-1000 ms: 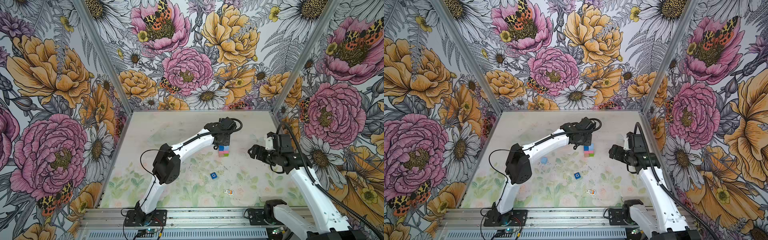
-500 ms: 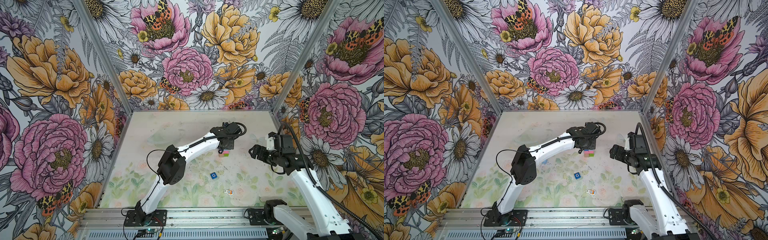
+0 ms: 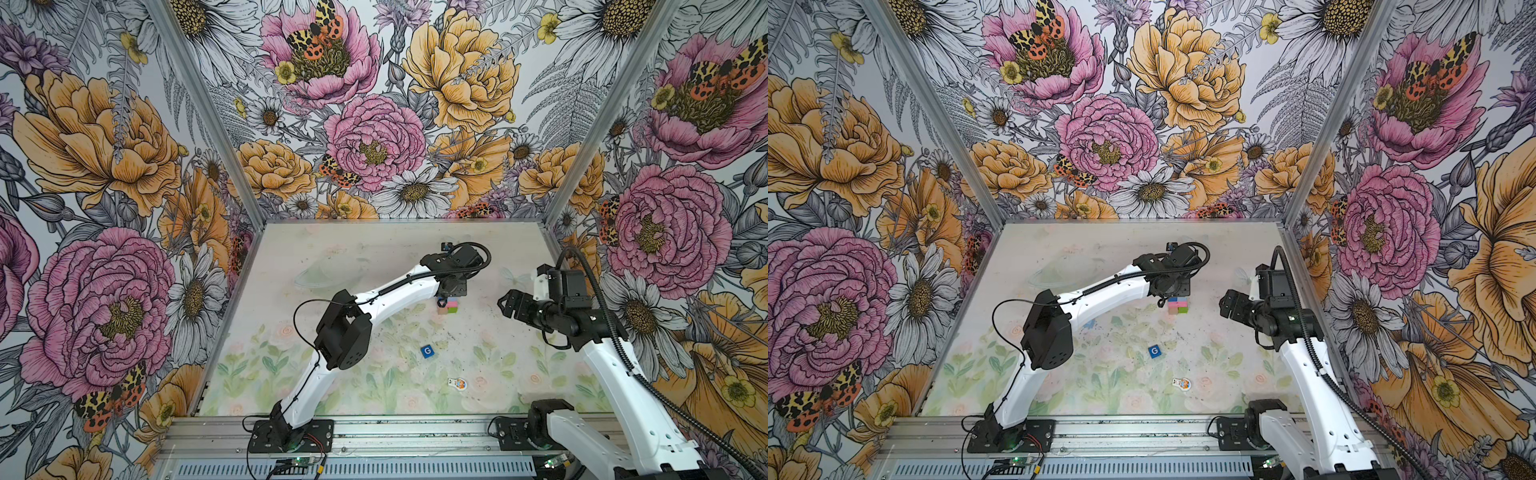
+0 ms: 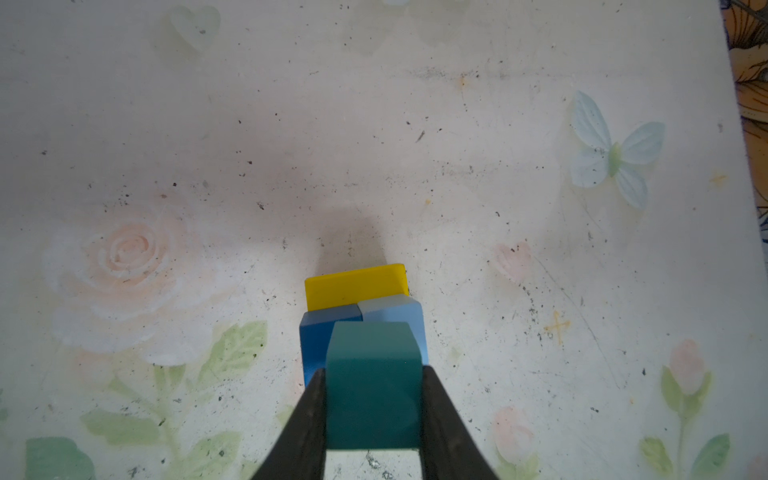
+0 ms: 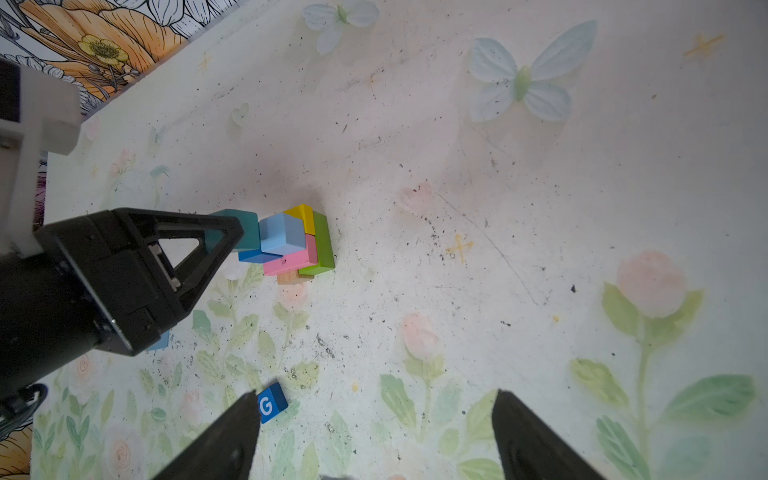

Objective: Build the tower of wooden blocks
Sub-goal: 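Lower the teal cube onto the stack beside the light-blue cube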

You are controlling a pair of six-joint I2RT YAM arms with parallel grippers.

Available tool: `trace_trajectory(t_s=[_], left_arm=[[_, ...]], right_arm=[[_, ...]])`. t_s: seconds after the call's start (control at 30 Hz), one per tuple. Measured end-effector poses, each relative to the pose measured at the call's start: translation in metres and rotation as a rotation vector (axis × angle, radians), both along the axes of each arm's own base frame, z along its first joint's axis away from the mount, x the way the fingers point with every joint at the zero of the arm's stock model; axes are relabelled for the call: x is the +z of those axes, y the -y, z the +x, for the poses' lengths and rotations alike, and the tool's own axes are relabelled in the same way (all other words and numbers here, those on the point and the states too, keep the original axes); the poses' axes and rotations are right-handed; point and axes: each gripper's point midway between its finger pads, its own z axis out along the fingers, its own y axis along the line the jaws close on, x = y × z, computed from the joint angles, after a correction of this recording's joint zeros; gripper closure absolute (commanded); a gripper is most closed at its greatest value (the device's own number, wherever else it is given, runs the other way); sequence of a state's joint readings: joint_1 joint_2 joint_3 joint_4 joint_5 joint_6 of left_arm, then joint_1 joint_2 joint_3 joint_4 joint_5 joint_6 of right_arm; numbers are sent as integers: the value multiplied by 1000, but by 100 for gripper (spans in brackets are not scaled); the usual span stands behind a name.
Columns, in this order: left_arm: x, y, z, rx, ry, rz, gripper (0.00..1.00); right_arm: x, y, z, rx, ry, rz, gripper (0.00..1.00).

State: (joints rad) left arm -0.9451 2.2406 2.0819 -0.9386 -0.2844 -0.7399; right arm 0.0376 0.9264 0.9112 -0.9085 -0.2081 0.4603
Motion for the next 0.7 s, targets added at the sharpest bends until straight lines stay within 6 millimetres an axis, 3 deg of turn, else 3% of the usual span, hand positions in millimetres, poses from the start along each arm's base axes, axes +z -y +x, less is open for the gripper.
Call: trace_trajectory(t_s=[0.7], left_arm=[[1, -2, 2, 25, 7, -4, 89]], right_arm=[[0, 1, 0, 2, 4, -1, 11]])
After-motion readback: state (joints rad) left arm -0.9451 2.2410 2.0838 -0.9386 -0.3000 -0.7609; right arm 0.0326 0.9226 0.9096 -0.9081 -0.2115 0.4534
